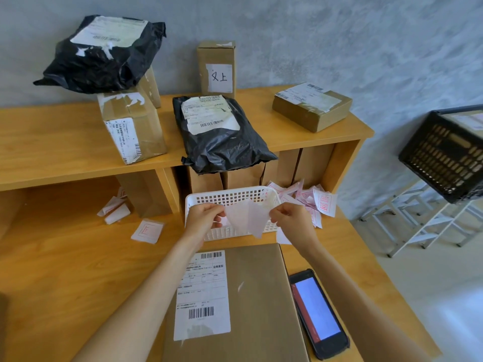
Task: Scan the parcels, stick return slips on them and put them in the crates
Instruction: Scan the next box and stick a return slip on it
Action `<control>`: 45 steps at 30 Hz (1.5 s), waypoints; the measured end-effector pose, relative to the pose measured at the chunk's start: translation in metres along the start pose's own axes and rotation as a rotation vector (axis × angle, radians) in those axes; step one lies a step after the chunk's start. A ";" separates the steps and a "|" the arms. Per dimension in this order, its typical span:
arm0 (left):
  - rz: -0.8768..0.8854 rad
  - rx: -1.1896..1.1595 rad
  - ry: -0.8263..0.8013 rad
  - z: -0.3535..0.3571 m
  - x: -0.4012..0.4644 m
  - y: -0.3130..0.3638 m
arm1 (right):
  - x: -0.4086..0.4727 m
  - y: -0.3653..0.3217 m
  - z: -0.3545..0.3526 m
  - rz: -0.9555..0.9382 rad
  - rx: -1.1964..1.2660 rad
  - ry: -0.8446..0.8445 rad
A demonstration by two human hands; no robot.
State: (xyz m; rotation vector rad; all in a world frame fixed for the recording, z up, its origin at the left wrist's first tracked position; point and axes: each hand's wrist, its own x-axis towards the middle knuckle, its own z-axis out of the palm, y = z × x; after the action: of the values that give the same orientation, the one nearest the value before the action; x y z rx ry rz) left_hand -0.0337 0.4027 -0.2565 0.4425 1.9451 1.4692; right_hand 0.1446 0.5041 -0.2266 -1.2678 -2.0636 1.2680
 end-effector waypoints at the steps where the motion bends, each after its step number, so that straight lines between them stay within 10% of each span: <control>1: -0.004 0.011 0.028 0.000 0.006 -0.001 | 0.002 0.002 -0.004 0.012 -0.001 0.021; 22: 0.129 0.348 0.144 -0.007 0.019 -0.010 | 0.001 0.011 -0.011 0.044 -0.009 0.050; 34: 0.157 0.143 -0.385 0.033 -0.050 0.015 | -0.007 -0.010 0.010 0.038 0.142 -0.062; 45: 0.174 0.162 -0.183 0.024 -0.063 -0.002 | -0.019 -0.018 0.015 0.108 0.222 -0.188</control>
State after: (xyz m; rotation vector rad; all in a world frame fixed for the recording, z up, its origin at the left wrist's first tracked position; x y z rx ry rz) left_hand 0.0289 0.3804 -0.2438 0.8080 1.9241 1.3281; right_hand 0.1352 0.4776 -0.2166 -1.2121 -1.9307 1.6712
